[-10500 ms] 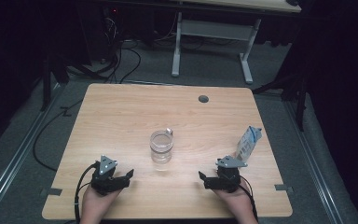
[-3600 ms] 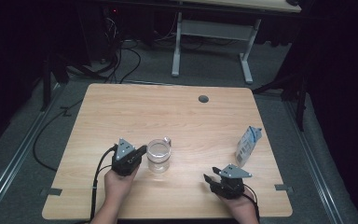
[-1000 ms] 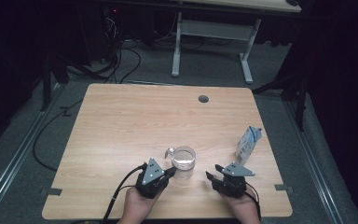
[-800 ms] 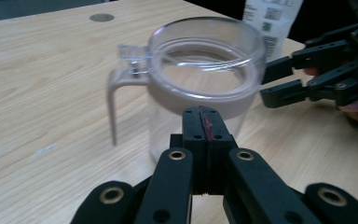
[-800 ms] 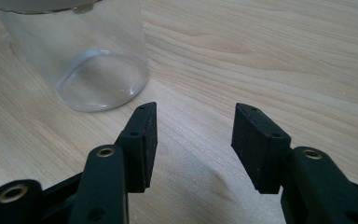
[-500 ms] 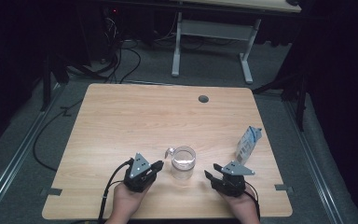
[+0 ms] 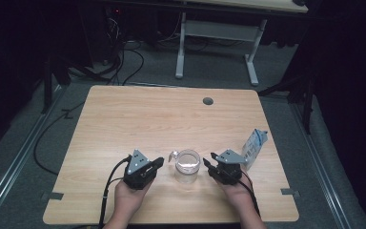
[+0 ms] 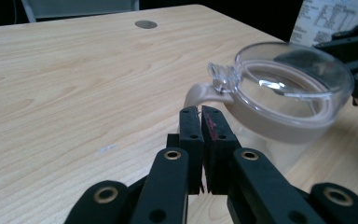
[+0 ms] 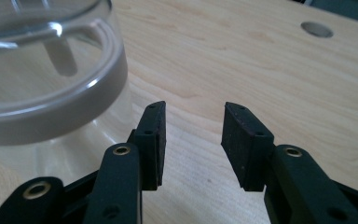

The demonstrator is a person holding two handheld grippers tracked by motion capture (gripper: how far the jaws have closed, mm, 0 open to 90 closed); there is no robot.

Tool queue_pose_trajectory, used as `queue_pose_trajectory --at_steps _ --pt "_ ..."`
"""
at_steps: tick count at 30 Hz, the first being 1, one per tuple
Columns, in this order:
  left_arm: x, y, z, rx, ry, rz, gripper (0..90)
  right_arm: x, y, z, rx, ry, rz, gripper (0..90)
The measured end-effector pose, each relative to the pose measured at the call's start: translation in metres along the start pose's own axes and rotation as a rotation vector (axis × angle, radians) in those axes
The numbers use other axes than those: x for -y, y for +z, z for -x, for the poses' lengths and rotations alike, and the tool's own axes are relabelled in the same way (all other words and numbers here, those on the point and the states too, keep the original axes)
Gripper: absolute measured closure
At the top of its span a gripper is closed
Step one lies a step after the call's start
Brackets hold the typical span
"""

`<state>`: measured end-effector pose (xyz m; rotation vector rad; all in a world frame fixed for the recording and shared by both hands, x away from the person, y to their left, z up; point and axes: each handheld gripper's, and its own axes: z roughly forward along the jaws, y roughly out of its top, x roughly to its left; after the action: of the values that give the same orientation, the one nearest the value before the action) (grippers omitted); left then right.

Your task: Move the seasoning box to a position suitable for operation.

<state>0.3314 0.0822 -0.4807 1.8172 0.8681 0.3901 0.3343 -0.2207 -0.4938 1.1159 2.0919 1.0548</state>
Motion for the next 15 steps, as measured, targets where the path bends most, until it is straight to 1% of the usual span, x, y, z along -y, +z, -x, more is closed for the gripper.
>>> queue_pose_trajectory --at_steps 1,2,3,4,7,8,10,11,12,15 --pt "0.000 0.000 0.000 0.000 0.000 0.000 88.9 0.000 0.000 0.000 0.000 0.000 0.000 60.6" --pt "-0.001 0.001 0.000 -0.005 -0.001 0.000 88.9 0.000 -0.002 -0.001 -0.002 0.002 0.012 61.2" --pt "-0.002 0.001 -0.001 -0.010 0.001 0.000 89.0 0.002 -0.003 -0.004 -0.015 0.013 0.030 62.4" --pt "-0.005 0.001 -0.003 -0.016 -0.007 0.004 89.8 0.003 -0.004 -0.007 -0.014 -0.020 0.017 62.4" --pt "-0.008 0.000 -0.004 -0.018 -0.014 0.011 89.8 0.006 -0.006 -0.008 -0.020 -0.028 0.009 62.3" --pt "-0.010 0.000 -0.003 -0.027 -0.009 0.012 89.8 0.008 -0.008 -0.005 -0.045 -0.004 0.006 62.7" --pt "-0.012 0.000 -0.003 -0.027 -0.010 0.017 89.9 0.009 -0.008 -0.003 -0.051 -0.001 0.007 63.5" --pt "-0.013 0.001 -0.002 -0.027 -0.013 0.019 89.9 0.011 -0.010 -0.001 -0.052 0.008 0.005 63.5" --pt "-0.017 0.001 -0.001 -0.030 -0.012 0.020 89.9 0.012 -0.010 0.000 -0.054 0.011 0.008 63.8" --pt "-0.020 0.003 0.001 -0.030 -0.008 0.024 90.0 0.013 -0.011 0.001 -0.054 0.017 0.006 64.2"
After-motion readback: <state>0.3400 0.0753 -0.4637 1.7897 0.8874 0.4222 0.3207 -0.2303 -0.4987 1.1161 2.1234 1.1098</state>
